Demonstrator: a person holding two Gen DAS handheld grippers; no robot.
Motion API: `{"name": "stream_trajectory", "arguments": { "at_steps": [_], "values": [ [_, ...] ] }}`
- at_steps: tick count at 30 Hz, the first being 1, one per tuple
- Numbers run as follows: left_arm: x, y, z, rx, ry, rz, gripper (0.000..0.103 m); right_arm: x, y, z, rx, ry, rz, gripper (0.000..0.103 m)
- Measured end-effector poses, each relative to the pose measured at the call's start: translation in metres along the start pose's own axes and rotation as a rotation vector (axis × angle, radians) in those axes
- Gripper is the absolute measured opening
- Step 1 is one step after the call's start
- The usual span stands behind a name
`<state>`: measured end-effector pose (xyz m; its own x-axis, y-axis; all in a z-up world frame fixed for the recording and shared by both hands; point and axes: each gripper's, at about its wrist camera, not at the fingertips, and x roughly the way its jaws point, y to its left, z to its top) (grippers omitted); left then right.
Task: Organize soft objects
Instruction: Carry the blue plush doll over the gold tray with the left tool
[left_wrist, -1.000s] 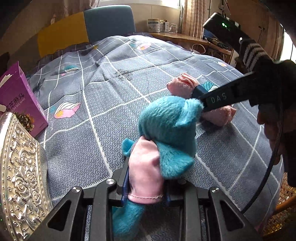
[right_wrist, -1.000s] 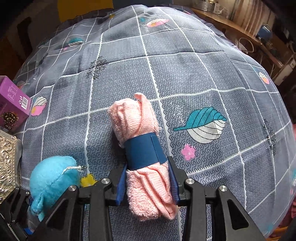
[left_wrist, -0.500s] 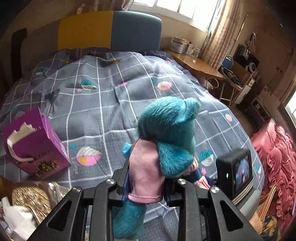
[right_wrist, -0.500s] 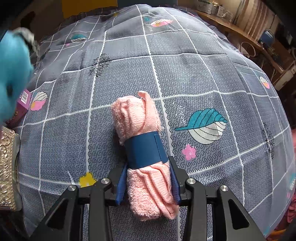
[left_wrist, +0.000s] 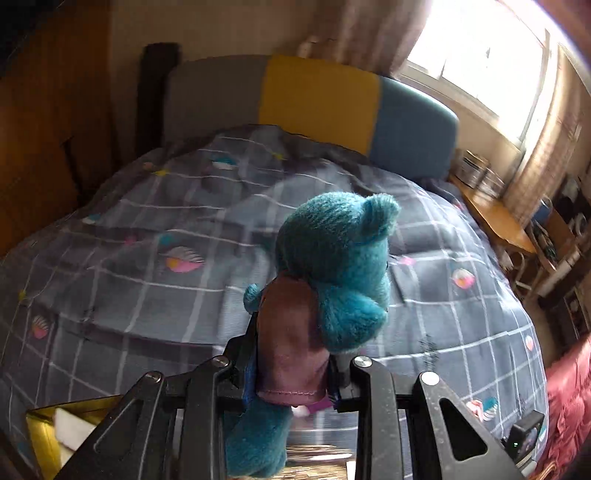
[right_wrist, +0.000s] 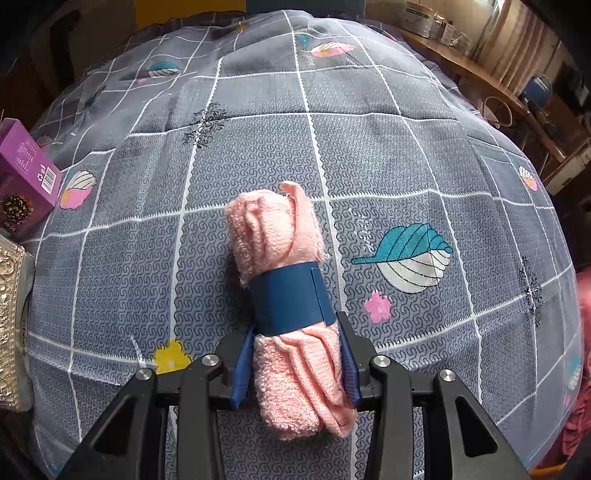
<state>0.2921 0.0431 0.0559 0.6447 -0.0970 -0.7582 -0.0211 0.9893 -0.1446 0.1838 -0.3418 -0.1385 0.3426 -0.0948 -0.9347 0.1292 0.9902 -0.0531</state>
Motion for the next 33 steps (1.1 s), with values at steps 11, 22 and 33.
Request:
{"name": "stream_trajectory", "arguments": {
  "at_steps": [11,22,33],
  "values": [
    [-0.049,0.136,-0.069,-0.194,-0.042,0.037,0.028,-0.004,0.016,-0.005,-0.043,-0.017,-0.031,0.042],
    [-0.106,0.224,-0.178,-0.363,-0.045,0.026,0.028,-0.015,0.039,-0.012,-0.076,-0.031,-0.058,0.042],
    [-0.115,0.260,-0.273,-0.498,0.023,0.103,0.028,-0.020,0.041,-0.018,-0.102,-0.039,-0.075,0.042]
  ]
}}
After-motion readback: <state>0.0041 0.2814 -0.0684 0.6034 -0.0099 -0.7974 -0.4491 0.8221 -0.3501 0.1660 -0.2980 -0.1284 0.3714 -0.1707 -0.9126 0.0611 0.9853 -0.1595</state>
